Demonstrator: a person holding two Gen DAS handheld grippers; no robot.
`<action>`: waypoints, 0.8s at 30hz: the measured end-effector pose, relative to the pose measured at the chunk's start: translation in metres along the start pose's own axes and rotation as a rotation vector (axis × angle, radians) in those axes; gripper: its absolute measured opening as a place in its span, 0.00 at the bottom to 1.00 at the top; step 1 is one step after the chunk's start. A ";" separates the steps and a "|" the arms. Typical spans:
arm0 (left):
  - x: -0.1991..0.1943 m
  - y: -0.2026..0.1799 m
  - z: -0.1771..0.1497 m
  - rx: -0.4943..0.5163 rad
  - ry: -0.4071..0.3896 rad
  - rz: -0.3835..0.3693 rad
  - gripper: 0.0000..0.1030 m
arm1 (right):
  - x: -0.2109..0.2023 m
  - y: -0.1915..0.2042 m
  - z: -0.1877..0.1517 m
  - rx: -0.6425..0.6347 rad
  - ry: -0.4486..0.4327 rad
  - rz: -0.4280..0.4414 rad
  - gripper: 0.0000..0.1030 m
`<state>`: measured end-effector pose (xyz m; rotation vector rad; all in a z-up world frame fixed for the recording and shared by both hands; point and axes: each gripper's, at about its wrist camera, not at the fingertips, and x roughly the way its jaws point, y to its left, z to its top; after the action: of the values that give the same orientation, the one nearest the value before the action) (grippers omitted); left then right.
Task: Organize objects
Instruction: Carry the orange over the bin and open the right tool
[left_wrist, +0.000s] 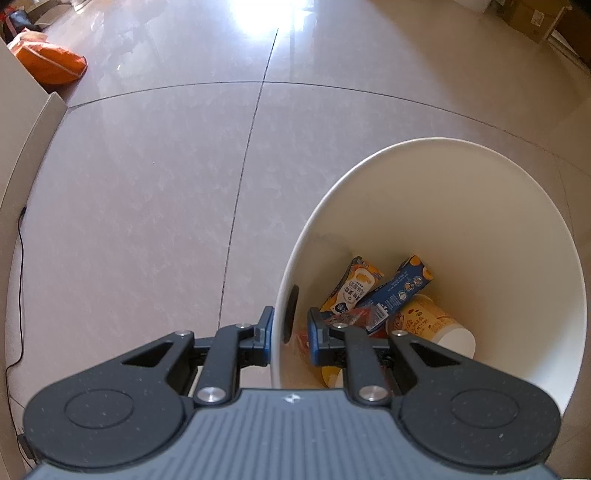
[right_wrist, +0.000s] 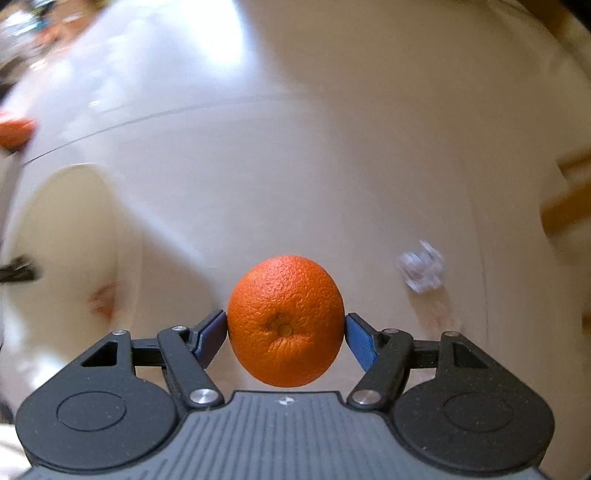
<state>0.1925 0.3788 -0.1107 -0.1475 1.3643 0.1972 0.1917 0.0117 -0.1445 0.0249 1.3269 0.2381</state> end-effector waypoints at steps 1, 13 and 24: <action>0.000 0.000 0.000 0.001 -0.001 0.000 0.16 | -0.011 0.015 0.002 -0.038 -0.014 0.027 0.72; -0.001 0.002 0.001 -0.008 0.001 -0.008 0.16 | -0.057 0.164 0.010 -0.332 -0.075 0.235 0.73; -0.001 0.003 0.002 -0.011 0.003 -0.011 0.16 | -0.052 0.195 -0.001 -0.443 -0.102 0.231 0.88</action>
<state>0.1934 0.3821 -0.1090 -0.1647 1.3649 0.1957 0.1487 0.1922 -0.0645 -0.1821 1.1463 0.7135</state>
